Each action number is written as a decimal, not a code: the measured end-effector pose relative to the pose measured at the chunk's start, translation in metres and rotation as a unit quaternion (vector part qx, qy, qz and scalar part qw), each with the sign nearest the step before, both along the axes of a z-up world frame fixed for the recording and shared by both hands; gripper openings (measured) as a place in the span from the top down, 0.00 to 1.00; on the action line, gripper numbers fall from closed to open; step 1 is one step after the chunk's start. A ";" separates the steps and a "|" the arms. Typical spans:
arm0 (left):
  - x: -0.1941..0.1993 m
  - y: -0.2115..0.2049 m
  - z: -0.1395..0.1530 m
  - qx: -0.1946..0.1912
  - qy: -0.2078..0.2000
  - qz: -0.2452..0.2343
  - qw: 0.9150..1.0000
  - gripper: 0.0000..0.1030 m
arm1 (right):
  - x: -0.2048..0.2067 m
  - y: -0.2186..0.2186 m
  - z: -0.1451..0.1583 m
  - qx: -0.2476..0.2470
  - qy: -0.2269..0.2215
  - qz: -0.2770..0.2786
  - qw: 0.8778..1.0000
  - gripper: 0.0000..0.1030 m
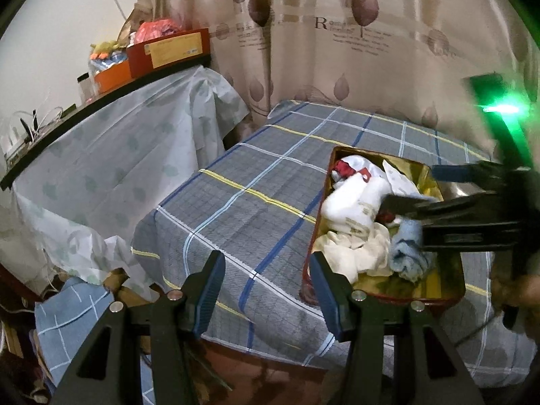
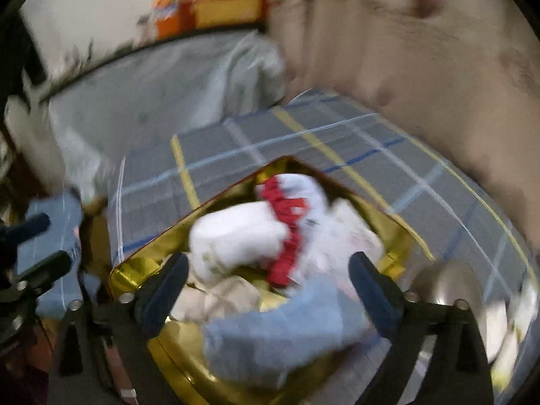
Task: Organize soft objects
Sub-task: 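Carry the white towel over the gold tin and open the right tool, then reach the left tool to the rolled yellow-striped white towel and grasp it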
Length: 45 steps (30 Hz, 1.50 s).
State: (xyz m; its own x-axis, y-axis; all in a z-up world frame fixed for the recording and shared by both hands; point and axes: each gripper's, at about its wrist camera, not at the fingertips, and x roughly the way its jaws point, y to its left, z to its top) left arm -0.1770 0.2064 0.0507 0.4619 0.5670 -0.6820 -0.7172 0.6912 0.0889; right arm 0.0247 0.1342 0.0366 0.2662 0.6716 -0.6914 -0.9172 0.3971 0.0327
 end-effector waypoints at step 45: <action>0.176 -0.200 0.008 -0.050 0.050 -0.392 0.917 0.48 | 0.155 -0.350 -0.084 -0.070 0.067 -0.427 0.899 0.00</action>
